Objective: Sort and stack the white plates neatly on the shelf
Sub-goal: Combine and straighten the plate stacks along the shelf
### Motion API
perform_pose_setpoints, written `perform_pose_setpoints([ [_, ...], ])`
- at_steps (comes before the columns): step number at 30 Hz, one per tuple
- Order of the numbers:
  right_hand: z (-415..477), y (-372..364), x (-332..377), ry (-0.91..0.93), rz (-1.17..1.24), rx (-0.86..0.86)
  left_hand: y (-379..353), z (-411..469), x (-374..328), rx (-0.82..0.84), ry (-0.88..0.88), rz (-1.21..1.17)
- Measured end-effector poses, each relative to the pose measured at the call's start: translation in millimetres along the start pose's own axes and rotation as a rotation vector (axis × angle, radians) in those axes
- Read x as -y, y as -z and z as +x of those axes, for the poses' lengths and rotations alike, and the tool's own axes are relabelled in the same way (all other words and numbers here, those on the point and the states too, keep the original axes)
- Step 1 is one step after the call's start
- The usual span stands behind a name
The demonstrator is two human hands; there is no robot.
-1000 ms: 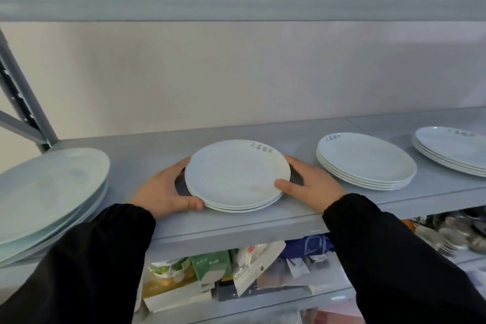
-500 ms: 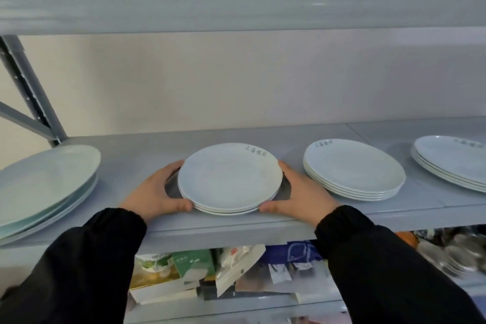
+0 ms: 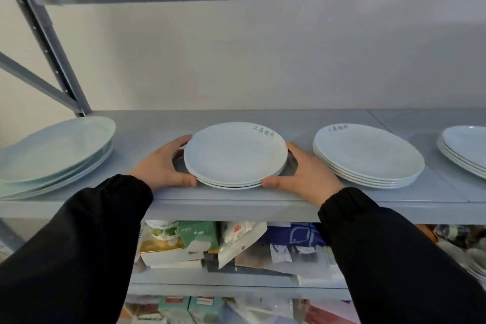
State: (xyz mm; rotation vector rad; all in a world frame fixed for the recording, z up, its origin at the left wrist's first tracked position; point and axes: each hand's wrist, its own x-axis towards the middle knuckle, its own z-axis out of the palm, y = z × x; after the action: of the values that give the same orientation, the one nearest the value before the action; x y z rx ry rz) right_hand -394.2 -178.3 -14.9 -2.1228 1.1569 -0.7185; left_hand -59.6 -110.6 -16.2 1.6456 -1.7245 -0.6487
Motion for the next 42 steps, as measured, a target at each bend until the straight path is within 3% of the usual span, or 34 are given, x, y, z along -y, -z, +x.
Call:
perform_pose_setpoints([
  [23,-2.6,-2.6,3.6,0.029,-0.065,-0.029,-1.1,1.7,5.3,-0.111,-0.034,-0.092],
  [29,-4.9,-4.3,9.4,-0.092,-0.164,-0.010,-2.4,-2.8,3.7,-0.166,-0.078,-0.025],
  [36,-9.3,-15.2,37.9,-0.059,-0.079,-0.205,10.9,-26.1,1.0,-0.214,-0.321,0.108],
  [42,12.1,-59.7,132.3,0.131,-0.119,-0.292,97.0,-55.7,-7.6,-0.288,-0.472,0.162],
])
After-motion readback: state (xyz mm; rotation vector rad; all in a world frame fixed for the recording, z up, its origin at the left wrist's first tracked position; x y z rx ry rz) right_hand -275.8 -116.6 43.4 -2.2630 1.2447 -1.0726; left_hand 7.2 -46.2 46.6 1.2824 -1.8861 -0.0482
